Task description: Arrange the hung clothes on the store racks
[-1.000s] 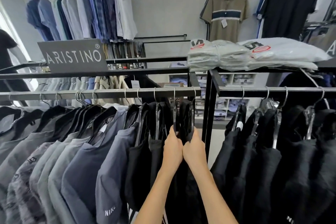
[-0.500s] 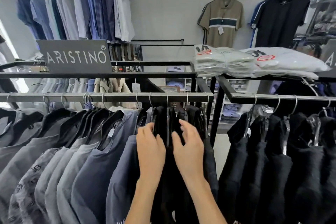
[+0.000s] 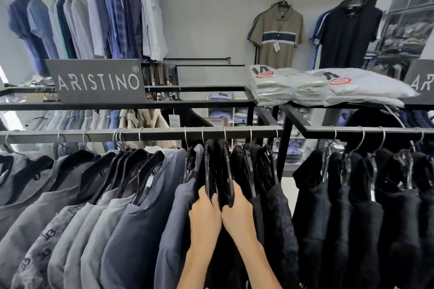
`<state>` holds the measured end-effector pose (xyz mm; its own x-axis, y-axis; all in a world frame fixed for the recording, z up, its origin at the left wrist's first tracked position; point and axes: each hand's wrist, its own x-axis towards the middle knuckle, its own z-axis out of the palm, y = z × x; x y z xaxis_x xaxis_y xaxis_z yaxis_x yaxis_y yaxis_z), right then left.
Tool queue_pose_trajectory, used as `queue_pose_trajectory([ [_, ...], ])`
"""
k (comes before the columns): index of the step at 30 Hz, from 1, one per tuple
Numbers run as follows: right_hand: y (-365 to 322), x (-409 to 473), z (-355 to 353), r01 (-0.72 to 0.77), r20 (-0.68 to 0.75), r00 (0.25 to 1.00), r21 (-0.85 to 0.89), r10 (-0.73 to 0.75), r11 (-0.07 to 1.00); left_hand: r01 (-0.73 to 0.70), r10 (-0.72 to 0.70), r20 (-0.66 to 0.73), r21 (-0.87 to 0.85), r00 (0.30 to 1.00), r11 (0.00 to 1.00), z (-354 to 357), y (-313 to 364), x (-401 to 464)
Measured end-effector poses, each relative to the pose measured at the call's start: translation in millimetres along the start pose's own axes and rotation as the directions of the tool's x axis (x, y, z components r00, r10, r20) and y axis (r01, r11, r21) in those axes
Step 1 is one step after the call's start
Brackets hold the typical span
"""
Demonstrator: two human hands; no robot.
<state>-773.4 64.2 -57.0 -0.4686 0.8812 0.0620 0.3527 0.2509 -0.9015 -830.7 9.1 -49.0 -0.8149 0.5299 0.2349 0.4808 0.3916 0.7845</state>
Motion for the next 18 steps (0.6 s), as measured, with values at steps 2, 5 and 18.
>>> queue_pose_trajectory([
  [2,0,-1,0,-0.006,-0.027,1.0,0.043,0.007,0.999,0.012,-0.012,-0.008,-0.003,1.0,1.0,0,5,0],
  [5,-3,-3,-4,-0.016,-0.068,0.997,0.079,0.021,0.997,0.032,-0.032,0.006,0.035,0.999,0.999,1,10,1],
  [18,-9,-6,0,-0.007,-0.016,1.0,0.106,0.009,0.994,0.009,-0.013,0.05,0.083,0.999,0.996,-5,1,3],
])
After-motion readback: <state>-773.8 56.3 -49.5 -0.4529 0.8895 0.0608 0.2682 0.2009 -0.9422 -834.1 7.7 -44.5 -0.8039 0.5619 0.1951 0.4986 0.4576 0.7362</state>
